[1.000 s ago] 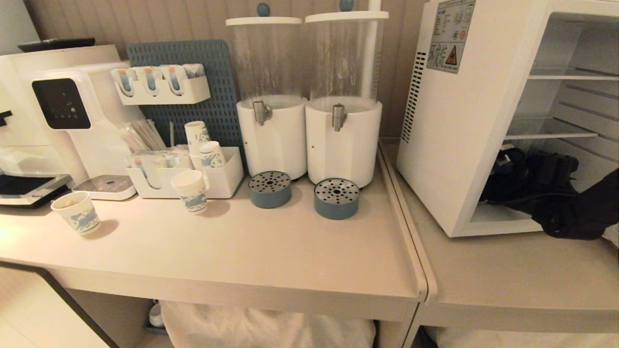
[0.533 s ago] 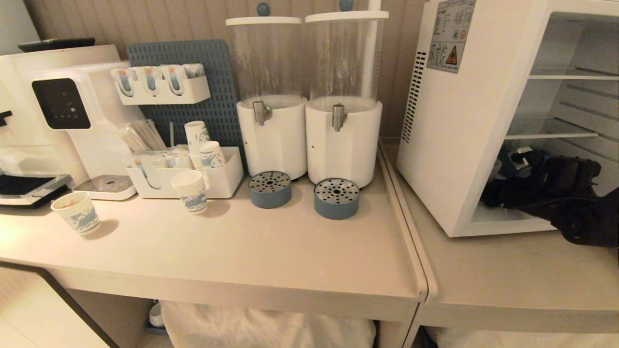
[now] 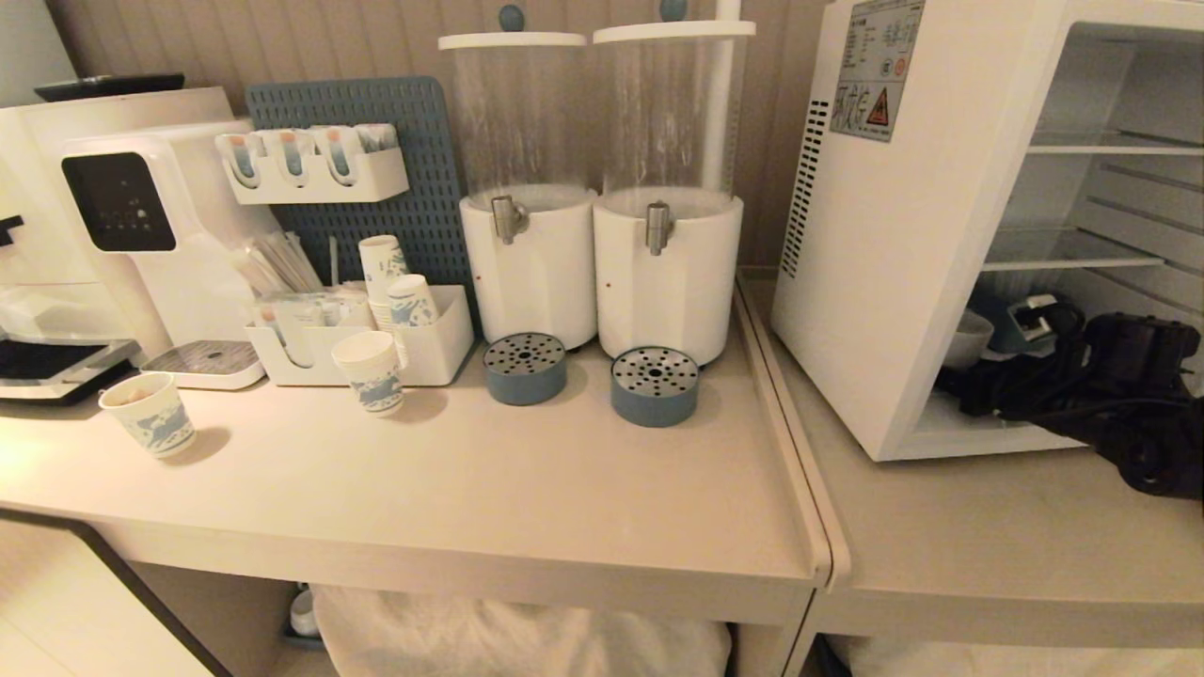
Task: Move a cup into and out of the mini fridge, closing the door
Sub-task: Take the ceramic cup out of the freezer
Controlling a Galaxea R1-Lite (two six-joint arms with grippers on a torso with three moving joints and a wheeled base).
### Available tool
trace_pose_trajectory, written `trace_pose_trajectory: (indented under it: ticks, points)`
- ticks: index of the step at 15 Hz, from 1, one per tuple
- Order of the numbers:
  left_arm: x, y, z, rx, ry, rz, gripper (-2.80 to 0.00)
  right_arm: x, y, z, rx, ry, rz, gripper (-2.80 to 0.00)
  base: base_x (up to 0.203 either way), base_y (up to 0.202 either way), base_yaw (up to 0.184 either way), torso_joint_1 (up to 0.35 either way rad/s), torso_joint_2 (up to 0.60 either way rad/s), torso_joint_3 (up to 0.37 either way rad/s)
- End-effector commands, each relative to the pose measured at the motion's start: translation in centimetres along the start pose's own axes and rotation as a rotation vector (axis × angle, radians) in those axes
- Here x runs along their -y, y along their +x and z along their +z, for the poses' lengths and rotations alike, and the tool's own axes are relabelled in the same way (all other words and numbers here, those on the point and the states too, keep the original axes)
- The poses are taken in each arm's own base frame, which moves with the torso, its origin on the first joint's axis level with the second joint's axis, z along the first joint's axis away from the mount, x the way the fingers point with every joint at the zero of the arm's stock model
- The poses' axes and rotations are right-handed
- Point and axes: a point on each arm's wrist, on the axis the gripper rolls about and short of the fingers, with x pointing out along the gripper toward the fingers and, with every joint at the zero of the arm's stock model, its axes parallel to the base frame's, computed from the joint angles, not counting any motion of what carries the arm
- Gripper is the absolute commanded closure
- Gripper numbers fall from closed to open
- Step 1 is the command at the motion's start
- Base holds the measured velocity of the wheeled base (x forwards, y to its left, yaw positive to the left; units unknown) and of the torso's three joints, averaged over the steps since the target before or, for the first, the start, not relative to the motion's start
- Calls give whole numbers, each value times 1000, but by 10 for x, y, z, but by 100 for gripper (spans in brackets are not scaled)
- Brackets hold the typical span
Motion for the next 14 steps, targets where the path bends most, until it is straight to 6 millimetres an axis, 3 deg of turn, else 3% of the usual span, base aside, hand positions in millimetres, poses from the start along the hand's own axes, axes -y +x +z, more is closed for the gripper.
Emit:
trace_pose_trajectory:
  ticks: [1, 8, 14]
  points:
    - [-2, 1, -11, -33, -3, 6, 0, -1, -7, 9, 26, -18, -4, 0, 0, 0, 0, 0, 0, 0]
    - [-2, 1, -11, -33, -2, 6, 0, -7, -17, 19, 43, -29, 3, 0, 0, 0, 0, 0, 0, 0]
    - [-2, 1, -11, -33, -1, 6, 0, -11, -31, 13, 30, -17, -4, 0, 0, 0, 0, 0, 0, 0]
